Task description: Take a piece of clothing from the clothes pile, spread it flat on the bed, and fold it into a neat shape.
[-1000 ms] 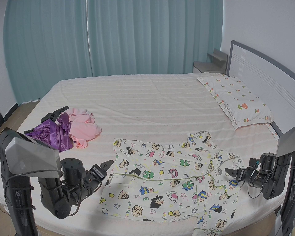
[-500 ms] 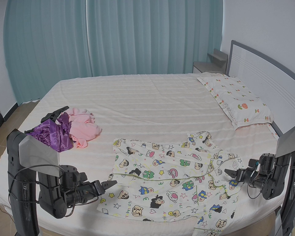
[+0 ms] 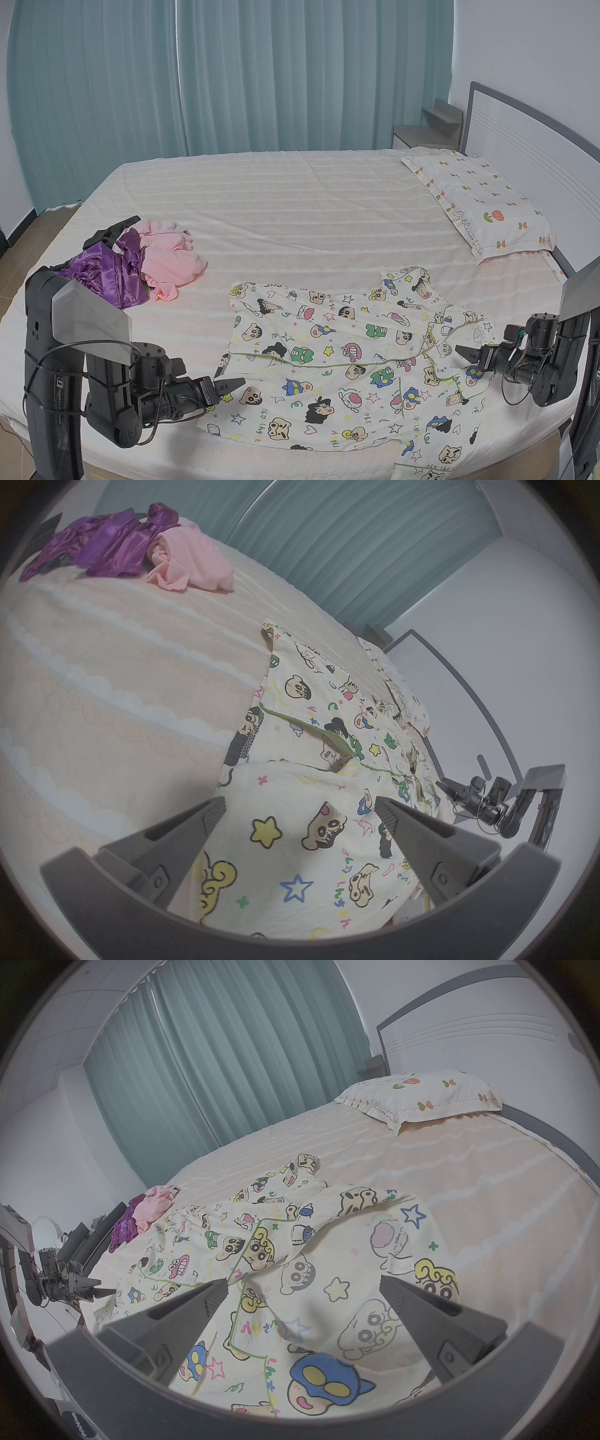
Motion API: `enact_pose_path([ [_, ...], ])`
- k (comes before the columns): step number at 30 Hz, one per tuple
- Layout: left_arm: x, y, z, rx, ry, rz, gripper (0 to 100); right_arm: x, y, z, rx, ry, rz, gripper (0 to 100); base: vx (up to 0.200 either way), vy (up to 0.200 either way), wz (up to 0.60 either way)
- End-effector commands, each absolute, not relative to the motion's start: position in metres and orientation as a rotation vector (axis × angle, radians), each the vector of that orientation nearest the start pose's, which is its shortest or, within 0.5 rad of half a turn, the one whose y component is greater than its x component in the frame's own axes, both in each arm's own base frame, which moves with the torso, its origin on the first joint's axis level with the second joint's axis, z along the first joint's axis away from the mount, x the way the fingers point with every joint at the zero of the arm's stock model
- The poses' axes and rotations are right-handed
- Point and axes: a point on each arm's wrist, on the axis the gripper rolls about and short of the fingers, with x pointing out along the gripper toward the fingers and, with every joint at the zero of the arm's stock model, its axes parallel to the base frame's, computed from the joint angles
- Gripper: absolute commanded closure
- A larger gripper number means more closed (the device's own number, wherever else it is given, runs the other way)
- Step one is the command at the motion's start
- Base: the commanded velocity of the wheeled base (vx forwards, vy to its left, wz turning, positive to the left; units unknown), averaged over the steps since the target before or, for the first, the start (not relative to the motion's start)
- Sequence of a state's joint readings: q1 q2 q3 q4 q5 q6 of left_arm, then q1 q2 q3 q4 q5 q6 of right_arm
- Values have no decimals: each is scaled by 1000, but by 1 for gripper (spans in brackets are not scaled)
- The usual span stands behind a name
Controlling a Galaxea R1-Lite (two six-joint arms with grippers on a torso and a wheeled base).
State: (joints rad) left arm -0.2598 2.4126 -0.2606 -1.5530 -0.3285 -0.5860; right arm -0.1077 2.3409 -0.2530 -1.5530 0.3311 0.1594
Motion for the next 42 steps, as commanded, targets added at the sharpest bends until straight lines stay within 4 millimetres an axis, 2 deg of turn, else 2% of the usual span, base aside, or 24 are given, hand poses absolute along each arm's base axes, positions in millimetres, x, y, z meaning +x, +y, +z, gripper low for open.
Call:
enact_pose_path([
  [1, 264, -74, -44, -568, 742, -367, 0, 275, -23, -25, 269, 526, 177, 0, 0, 0, 0],
  [17, 275, -78, -47, -562, 712, -369, 0, 275, -24, -25, 271, 528, 173, 0, 0, 0, 0],
  [23, 280, -88, -50, -553, 713, -400, 0, 276, -23, -25, 267, 524, 174, 0, 0, 0, 0],
  [27, 272, -99, -51, -539, 741, -435, 0, 275, -24, -25, 269, 528, 172, 0, 0, 0, 0],
  [38, 258, -107, -49, -534, 786, -472, 0, 274, -25, -27, 272, 536, 167, 0, 0, 0, 0],
  [42, 252, -107, -42, -606, 816, -496, 0, 274, -25, -29, 273, 542, 166, 0, 0, 0, 0],
])
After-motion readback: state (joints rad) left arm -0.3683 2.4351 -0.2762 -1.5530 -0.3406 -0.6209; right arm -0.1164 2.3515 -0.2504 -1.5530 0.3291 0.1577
